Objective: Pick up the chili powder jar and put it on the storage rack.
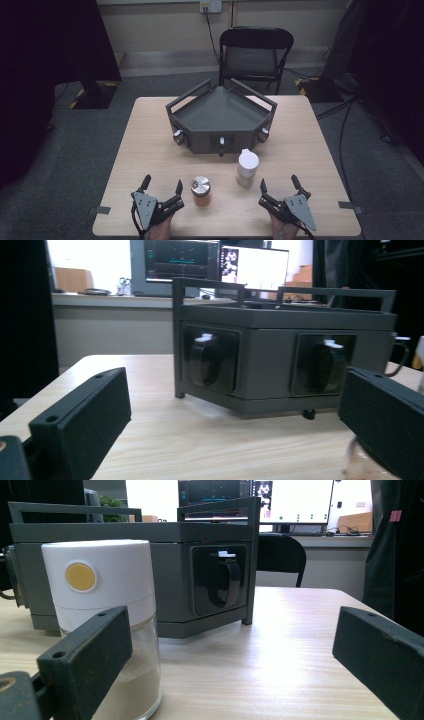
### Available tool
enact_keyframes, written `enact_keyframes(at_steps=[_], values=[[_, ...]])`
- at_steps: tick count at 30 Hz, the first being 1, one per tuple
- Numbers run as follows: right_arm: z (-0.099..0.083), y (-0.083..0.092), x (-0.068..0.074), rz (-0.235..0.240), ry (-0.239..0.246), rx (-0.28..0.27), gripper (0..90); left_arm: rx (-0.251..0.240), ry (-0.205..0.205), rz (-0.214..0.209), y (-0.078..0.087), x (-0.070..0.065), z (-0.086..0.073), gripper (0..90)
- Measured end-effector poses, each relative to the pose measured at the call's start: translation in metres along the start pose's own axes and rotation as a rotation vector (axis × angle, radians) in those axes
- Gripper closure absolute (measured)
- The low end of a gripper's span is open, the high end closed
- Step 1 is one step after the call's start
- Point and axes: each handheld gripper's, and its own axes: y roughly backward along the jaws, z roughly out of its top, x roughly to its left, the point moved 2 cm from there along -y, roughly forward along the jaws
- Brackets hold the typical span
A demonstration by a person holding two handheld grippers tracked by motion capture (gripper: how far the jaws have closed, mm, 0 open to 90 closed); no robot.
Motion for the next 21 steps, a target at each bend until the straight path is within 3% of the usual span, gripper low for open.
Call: enact_keyframes(at_steps=[21], values=[[-0.0001, 0.0, 0.0, 0.0, 0.001, 0.0, 1.1, 0.002, 0.019, -0.162, -0.0045, -0.0077, 0.0071, 0.2]])
